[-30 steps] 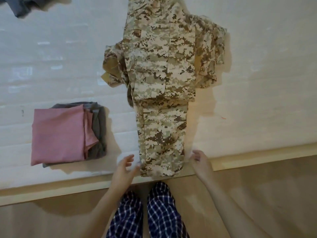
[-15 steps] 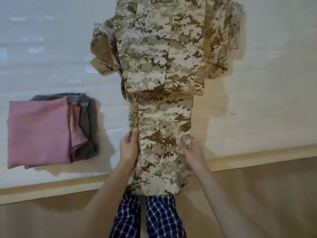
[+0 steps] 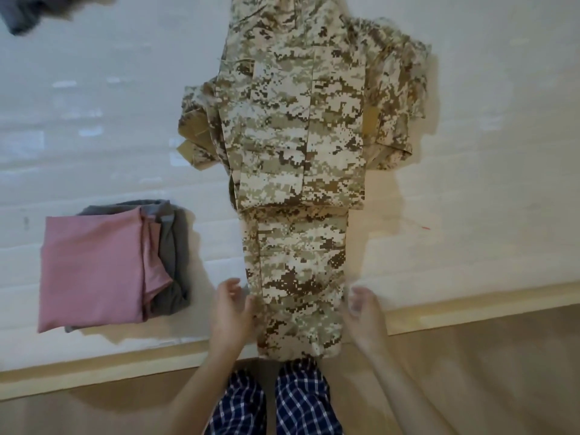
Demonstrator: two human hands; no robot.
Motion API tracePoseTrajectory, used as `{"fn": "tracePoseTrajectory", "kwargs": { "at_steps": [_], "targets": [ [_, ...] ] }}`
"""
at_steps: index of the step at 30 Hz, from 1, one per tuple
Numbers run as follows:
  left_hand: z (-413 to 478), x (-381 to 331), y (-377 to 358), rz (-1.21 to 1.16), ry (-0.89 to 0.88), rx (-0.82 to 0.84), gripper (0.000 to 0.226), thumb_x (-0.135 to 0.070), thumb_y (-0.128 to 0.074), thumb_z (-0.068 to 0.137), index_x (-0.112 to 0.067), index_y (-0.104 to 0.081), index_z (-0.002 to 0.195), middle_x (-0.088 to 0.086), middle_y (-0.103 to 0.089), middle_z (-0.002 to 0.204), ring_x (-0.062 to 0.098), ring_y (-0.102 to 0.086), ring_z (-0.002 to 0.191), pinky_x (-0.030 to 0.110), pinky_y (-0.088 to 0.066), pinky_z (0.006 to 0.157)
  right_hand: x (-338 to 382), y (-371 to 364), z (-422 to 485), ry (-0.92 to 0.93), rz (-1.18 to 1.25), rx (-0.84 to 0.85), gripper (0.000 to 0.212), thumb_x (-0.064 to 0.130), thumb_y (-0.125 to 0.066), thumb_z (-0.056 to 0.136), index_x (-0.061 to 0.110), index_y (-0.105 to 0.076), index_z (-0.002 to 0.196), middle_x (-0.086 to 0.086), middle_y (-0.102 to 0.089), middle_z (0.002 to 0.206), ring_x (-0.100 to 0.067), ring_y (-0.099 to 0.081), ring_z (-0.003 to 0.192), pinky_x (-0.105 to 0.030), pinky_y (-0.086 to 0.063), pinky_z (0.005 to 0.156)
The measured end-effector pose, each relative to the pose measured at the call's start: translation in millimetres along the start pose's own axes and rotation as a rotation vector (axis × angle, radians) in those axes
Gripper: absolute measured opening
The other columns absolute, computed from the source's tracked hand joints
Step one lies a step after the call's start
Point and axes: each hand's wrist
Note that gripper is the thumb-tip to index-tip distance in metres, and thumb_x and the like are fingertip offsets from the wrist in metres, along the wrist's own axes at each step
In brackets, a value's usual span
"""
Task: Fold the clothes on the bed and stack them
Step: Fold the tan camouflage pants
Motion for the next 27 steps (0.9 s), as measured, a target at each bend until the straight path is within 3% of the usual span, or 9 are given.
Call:
{"fn": "tracePoseTrajectory", "kwargs": {
  "at_steps": [3, 5, 8, 11, 14, 19, 21, 24, 27],
  "targets": [
    [31, -46, 22, 0.052, -0.249, -0.184, 0.037, -0.018, -0.060, 0.091, -0.013, -0.049, 0.126, 0.003, -0.053, 0.121, 0.014, -0.049, 0.111, 0.030, -0.041, 0.093, 59, 46, 43, 0.083, 0.222, -0.230, 0.047, 0.035, -0.060, 0.089, 0.011, -0.048, 0.127, 0.003, -0.055, 0.112, -0.008, -0.053, 0.098, -0.019, -0.042, 0.085],
    [57, -91, 34, 0.057, -0.369, -0.229, 0.038, -0.023, -0.058, 0.092, -0.015, -0.049, 0.128, 0.001, -0.052, 0.123, 0.014, -0.047, 0.115, 0.027, -0.038, 0.095, 109, 73, 81, 0.097, 0.368, -0.221, 0.048, 0.038, -0.059, 0.089, 0.013, -0.048, 0.128, 0.005, -0.055, 0.113, -0.004, -0.053, 0.094, -0.016, -0.041, 0.082],
    [95, -161, 39, 0.025, -0.446, -0.211, 0.043, -0.024, -0.056, 0.093, -0.014, -0.045, 0.134, 0.000, -0.052, 0.127, 0.011, -0.047, 0.113, 0.024, -0.038, 0.096, 175, 103, 132, 0.089, 0.444, -0.127, 0.054, 0.037, -0.060, 0.090, 0.010, -0.046, 0.134, 0.000, -0.056, 0.127, -0.011, -0.056, 0.103, -0.029, -0.045, 0.094],
    [128, -209, 38, -0.009, -0.374, -0.107, 0.057, -0.028, -0.060, 0.091, -0.013, -0.037, 0.141, 0.000, -0.050, 0.130, 0.015, -0.049, 0.116, 0.033, -0.041, 0.103, 214, 116, 161, 0.044, 0.403, -0.025, 0.067, 0.035, -0.063, 0.088, 0.009, -0.035, 0.142, -0.008, -0.046, 0.141, -0.023, -0.050, 0.122, -0.040, -0.040, 0.105],
    [156, -233, 41, -0.086, -0.242, -0.057, 0.071, -0.035, -0.065, 0.087, -0.012, -0.031, 0.145, 0.005, -0.046, 0.141, 0.022, -0.045, 0.127, 0.038, -0.038, 0.108, 234, 121, 172, 0.000, 0.511, -0.041, 0.068, 0.023, -0.069, 0.084, 0.008, -0.036, 0.142, -0.011, -0.053, 0.135, -0.025, -0.056, 0.116, -0.044, -0.046, 0.100],
    [173, -248, 49, -0.184, -0.137, 0.107, 0.088, -0.039, -0.074, 0.078, -0.013, -0.026, 0.147, 0.007, -0.040, 0.147, 0.023, -0.045, 0.129, 0.041, -0.040, 0.107, 246, 133, 154, 0.104, 0.777, 0.226, 0.026, 0.013, -0.060, 0.089, 0.005, -0.057, 0.114, -0.009, -0.073, 0.099, -0.020, -0.070, 0.093, -0.036, -0.056, 0.083],
    [164, -247, 55, -0.255, -0.137, 0.186, 0.067, -0.035, -0.076, 0.078, -0.011, -0.048, 0.133, 0.008, -0.059, 0.129, 0.021, -0.062, 0.108, 0.036, -0.055, 0.089, 238, 137, 139, 0.227, 0.734, 0.243, 0.016, 0.010, -0.058, 0.090, 0.011, -0.061, 0.105, -0.001, -0.075, 0.093, -0.014, -0.070, 0.091, -0.028, -0.056, 0.079],
    [135, -234, 65, -0.378, -0.297, 0.146, 0.012, -0.025, -0.071, 0.084, -0.017, -0.066, 0.091, -0.008, -0.073, 0.084, 0.009, -0.071, 0.079, 0.019, -0.056, 0.062, 214, 140, 120, 0.369, 0.465, 0.034, 0.040, 0.016, -0.065, 0.086, 0.021, -0.056, 0.124, 0.008, -0.064, 0.119, -0.007, -0.060, 0.110, -0.025, -0.049, 0.092],
    [93, -211, 73, -0.435, -0.498, 0.112, 0.014, -0.016, -0.063, 0.090, -0.029, -0.068, 0.089, -0.010, -0.072, 0.090, 0.004, -0.069, 0.083, 0.018, -0.055, 0.070, 193, 136, 104, 0.398, 0.530, 0.037, 0.066, 0.020, -0.070, 0.081, 0.031, -0.040, 0.140, 0.008, -0.040, 0.147, -0.005, -0.039, 0.130, -0.022, -0.038, 0.100]
  ]
}}
Point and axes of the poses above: each hand's wrist, its own z-axis towards the middle knuckle, its own y-axis out of the back of the hand, x = y × z
